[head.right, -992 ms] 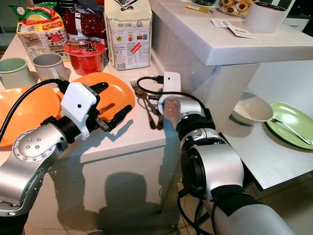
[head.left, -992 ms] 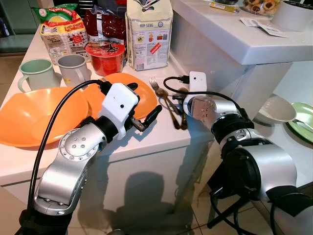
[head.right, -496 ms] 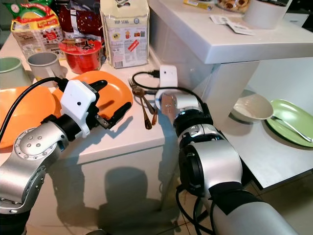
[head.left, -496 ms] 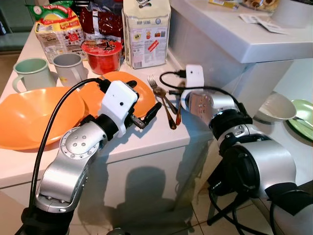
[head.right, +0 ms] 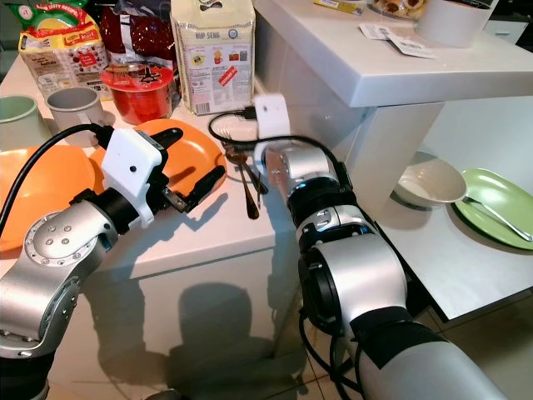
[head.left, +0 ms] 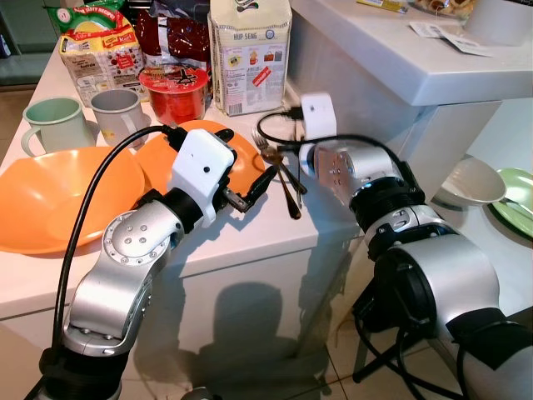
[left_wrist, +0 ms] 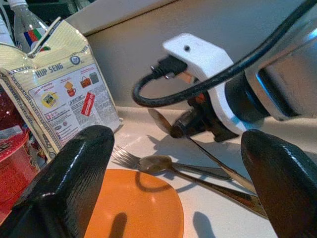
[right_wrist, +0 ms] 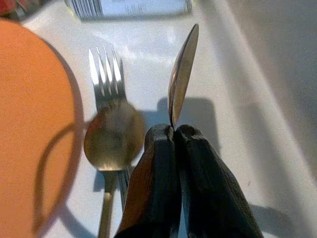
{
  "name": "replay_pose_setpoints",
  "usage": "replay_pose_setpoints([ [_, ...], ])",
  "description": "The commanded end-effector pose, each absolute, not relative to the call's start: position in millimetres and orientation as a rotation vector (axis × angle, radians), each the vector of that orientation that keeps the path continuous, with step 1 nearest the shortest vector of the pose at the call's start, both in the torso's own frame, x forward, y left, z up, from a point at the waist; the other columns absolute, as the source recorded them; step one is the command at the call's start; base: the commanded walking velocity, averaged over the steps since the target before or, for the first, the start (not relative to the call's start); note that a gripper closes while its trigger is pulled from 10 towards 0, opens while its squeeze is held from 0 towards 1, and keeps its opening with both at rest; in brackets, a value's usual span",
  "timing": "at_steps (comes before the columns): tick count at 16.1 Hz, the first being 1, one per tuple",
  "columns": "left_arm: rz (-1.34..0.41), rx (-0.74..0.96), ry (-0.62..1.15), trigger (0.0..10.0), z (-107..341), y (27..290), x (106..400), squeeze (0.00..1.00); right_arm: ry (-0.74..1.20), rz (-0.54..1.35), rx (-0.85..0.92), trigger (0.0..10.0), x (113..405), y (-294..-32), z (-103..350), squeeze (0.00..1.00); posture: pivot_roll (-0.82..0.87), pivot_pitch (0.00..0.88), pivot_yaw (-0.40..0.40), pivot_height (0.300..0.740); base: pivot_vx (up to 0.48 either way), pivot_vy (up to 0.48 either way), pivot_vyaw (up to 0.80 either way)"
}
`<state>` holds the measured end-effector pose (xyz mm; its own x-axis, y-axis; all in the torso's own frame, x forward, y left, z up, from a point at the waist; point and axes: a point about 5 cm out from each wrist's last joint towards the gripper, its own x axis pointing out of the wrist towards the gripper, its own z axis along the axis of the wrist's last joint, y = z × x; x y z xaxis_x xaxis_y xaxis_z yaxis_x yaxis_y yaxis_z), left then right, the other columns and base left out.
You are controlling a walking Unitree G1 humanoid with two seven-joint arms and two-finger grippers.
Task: Setting the table
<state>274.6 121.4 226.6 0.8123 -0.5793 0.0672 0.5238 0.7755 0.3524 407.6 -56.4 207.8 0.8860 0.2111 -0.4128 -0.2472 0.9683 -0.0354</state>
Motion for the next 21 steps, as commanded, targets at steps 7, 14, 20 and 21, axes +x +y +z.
replay_pose_setpoints([
  [7, -0.521, 0.304, -0.196, 10.0, 232, 130, 282, 0.00, 0.162, 0.304, -0.202, 0.0, 404, -62, 221, 0.00, 0.03, 0.000, -0.037, 0.740, 0.000, 0.000, 0.00],
  [14, -0.459, 0.299, -0.210, 10.0, 236, 135, 288, 0.00, 0.023, 0.400, -0.188, 10.0, 396, -73, 225, 0.00, 0.05, 0.000, -0.036, 0.740, 0.000, 0.000, 0.00],
  [20, -0.378, 0.296, -0.205, 10.0, 241, 144, 294, 0.00, 0.210, 0.404, -0.102, 10.0, 401, -64, 211, 1.00, 0.07, 0.000, -0.032, 0.740, 0.000, 0.000, 0.00],
  [21, -0.375, 0.295, -0.199, 10.0, 241, 145, 294, 0.00, 0.232, 0.404, -0.093, 10.0, 403, -61, 209, 1.00, 0.07, 0.000, -0.030, 0.740, 0.000, 0.000, 0.00],
])
